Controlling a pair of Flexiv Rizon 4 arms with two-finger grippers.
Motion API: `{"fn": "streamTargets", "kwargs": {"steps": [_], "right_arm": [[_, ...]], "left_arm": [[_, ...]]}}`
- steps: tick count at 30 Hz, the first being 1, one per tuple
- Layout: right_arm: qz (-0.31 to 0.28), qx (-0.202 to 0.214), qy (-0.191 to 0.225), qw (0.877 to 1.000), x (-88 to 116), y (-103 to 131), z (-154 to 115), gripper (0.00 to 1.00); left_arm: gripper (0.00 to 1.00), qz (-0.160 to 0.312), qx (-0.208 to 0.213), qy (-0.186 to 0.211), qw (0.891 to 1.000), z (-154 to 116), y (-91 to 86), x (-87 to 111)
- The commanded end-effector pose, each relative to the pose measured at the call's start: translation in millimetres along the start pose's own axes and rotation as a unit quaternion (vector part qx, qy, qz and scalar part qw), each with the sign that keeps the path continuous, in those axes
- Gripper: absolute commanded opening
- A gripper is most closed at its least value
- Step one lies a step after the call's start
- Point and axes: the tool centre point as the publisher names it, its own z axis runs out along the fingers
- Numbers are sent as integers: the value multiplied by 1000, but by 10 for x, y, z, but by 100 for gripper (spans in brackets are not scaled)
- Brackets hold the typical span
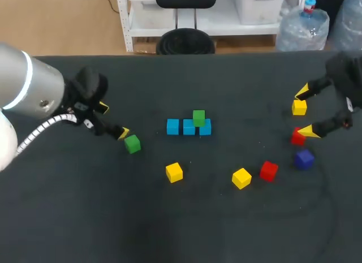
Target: Place the blue cubes, place green cubes on the blue cubes, place the yellow cubes on the green cubes, then place the red cubes on the yellow cubes, and place purple cube on the red cubes.
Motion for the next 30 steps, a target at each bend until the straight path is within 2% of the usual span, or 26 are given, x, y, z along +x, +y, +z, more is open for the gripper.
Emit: {"fn": "streamTargets", "kwargs": {"steps": [1,12,20,30], "right_arm": [[0,-1,-1,1000,2,-8,9,100],[0,-1,-1,1000,2,-8,9,100],[0,-1,-1,1000,2,-8,9,100],[0,-1,-1,1000,2,-8,9,100]], "left_arm": [[100,-2,0,12,1000,178,-93,62],[100,13,15,1,1000,472,-280,265],[100,24,25,-1,999,642,-247,329],[100,33,34,6,999,693,-208,346]]}}
